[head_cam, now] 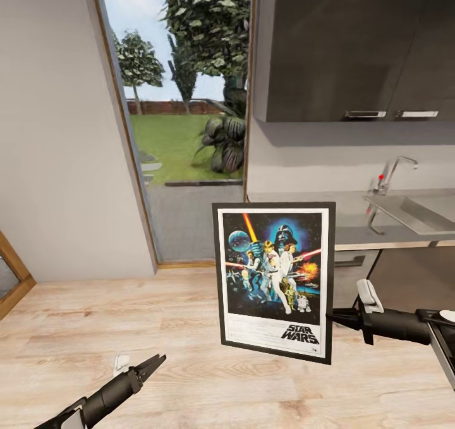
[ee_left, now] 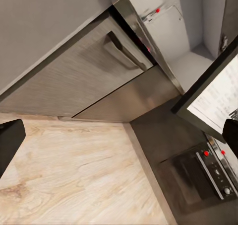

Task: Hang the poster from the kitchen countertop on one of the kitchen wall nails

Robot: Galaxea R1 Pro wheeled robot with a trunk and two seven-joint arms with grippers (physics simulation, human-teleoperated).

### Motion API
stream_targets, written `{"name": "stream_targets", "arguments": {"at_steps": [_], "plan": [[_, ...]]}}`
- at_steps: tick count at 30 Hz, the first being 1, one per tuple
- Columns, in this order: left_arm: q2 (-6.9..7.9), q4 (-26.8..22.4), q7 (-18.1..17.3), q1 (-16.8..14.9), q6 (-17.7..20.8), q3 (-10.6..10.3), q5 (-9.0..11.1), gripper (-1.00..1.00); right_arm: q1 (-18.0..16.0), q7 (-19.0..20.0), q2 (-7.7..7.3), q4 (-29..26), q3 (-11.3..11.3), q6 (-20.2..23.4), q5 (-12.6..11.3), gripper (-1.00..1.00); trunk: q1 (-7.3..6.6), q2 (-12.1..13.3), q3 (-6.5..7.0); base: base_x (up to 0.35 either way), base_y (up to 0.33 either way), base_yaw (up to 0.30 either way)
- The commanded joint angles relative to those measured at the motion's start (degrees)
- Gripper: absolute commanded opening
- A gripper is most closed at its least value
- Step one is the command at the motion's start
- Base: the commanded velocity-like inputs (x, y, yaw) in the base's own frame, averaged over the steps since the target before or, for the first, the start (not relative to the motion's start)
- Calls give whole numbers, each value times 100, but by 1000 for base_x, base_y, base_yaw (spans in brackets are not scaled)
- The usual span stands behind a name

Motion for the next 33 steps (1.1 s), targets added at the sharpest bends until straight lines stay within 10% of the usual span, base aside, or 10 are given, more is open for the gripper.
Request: {"name": "stream_targets", "arguments": {"at_steps": [1,14,33], "plan": [[-1,9,-9,24,-59,38,-35,100,-5,32,-2,1,-3,75,-13,-100,-20,32,8,0,0,0],[132,10,-80,1031,-89,47,-27,100,-5,32,-6,-3,-4,76,-14,-100,-305,553,241,0,0,0],[198,16,-80,1306,-77,47,-27,100,-5,32,1,0,-2,76,-13,-100,-349,633,277,0,0,0]]}}
